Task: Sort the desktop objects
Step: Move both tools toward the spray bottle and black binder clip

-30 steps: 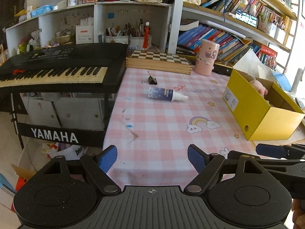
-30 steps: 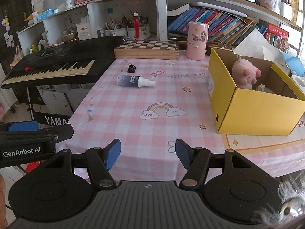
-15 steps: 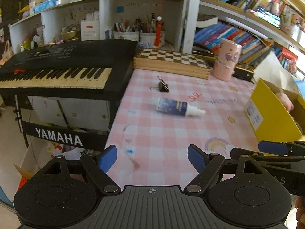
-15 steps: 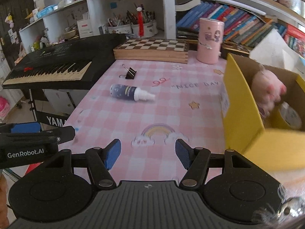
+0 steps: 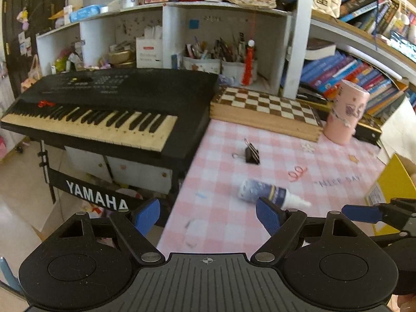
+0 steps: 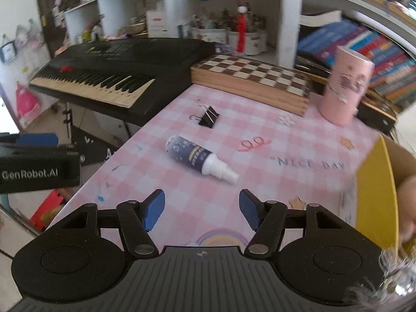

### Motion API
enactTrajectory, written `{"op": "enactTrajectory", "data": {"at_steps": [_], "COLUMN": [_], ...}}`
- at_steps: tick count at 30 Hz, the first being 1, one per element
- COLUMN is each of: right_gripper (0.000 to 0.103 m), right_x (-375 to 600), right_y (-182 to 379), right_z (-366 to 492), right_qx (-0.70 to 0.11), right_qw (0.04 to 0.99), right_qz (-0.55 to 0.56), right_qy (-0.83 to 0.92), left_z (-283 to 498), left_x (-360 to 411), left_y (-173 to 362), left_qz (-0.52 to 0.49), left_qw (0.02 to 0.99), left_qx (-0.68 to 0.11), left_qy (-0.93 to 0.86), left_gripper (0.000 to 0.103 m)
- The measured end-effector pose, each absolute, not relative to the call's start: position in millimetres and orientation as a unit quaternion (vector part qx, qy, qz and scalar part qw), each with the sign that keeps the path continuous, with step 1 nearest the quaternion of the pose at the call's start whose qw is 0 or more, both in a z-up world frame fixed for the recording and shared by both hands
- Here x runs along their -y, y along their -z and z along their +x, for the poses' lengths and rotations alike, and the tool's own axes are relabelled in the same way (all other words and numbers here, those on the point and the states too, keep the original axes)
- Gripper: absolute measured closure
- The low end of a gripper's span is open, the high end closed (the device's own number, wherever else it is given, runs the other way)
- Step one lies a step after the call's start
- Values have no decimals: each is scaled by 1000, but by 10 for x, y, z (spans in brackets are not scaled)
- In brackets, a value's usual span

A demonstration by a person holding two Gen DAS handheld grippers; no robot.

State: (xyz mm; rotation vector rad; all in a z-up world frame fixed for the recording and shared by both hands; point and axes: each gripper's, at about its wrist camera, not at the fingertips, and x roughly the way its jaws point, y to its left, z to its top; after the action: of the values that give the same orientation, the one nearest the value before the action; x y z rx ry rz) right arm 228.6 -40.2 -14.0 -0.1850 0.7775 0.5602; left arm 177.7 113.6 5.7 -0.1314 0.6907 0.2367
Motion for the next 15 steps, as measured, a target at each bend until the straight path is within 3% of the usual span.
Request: {"op": "enactTrajectory", "data": {"at_steps": [15], "right_gripper": [42], "right_x": [-261], "right_y": [334], "right_z": [3142], "right_qx": [-355], "right_qw": [840], "right_qz": [-202], "right_qy": [-357], "left_z": [2025], "left_x": [-1311], "left_y": [-58], "left_qz": [-73], "left_qw": [920], "left_qx": [-345], "left_qy": [-171], "left_gripper": [20]}}
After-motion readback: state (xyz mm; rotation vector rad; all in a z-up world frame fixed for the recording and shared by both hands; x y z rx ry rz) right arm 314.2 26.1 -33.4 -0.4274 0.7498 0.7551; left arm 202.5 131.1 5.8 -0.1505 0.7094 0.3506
